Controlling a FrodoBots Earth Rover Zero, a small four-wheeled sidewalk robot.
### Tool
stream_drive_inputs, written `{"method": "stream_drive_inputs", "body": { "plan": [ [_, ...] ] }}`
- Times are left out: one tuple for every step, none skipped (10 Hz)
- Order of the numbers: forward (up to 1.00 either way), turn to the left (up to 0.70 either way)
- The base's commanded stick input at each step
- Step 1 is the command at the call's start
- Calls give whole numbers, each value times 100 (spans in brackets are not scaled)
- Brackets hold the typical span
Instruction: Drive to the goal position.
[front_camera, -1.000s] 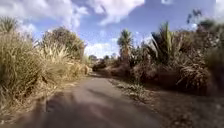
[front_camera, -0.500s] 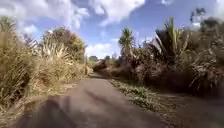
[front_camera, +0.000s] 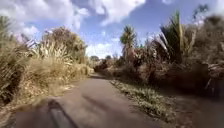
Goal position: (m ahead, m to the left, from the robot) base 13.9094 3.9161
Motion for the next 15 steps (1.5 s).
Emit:
{"method": "stream_drive_inputs", "body": {
  "plan": [
    [70, 0],
    [70, 0],
    [70, 0],
    [70, 0],
    [70, 0],
    [70, 0],
    [70, 0],
    [70, 0],
    [70, 0],
    [70, 0],
    [70, 0],
    [70, 0],
    [70, 0],
    [70, 0],
    [70, 0]
  ]
}}
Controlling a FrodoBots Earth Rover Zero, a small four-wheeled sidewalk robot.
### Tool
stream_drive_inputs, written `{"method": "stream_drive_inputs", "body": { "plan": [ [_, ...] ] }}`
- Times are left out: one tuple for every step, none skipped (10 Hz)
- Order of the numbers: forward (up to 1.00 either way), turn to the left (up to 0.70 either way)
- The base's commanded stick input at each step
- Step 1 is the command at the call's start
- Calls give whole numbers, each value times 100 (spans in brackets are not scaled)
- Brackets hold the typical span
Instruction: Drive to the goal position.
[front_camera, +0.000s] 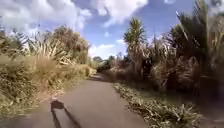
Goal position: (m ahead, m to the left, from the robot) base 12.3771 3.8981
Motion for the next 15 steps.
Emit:
{"method": "stream_drive_inputs", "body": {
  "plan": [
    [70, 0],
    [70, 0],
    [70, 0],
    [70, 0],
    [70, 0],
    [70, 0],
    [70, 0],
    [70, 0],
    [70, 0],
    [70, 0],
    [70, 0],
    [70, 0],
    [70, 0],
    [70, 0],
    [70, 0]
  ]
}}
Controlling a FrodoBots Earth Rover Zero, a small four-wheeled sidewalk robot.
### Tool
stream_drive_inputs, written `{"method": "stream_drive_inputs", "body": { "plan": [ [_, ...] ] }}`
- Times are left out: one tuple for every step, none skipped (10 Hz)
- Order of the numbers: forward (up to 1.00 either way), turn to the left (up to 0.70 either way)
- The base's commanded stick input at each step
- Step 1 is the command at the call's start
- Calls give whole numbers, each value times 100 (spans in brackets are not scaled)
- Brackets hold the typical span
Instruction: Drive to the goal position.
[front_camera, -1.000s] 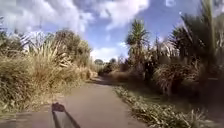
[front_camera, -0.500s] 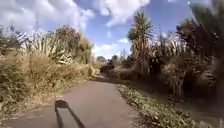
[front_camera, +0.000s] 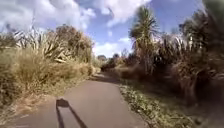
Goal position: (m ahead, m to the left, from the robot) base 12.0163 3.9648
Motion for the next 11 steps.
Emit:
{"method": "stream_drive_inputs", "body": {
  "plan": [
    [70, 0],
    [70, 0],
    [70, 0],
    [70, 0],
    [70, 0],
    [70, 0],
    [70, 0],
    [70, 0],
    [70, 0],
    [70, 0],
    [70, 0]
  ]
}}
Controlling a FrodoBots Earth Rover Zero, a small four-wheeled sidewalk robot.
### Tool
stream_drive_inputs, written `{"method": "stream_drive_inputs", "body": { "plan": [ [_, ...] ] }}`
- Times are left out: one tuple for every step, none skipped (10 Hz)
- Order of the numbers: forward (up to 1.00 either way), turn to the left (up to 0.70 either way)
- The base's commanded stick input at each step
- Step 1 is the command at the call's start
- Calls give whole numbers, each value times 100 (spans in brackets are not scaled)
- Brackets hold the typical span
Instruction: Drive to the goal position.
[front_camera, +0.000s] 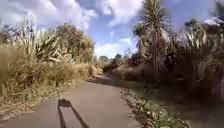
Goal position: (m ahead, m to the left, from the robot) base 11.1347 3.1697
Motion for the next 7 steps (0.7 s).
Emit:
{"method": "stream_drive_inputs", "body": {
  "plan": [
    [70, 0],
    [70, 0],
    [70, 0],
    [70, 0],
    [70, 0],
    [70, 0],
    [70, 0]
  ]
}}
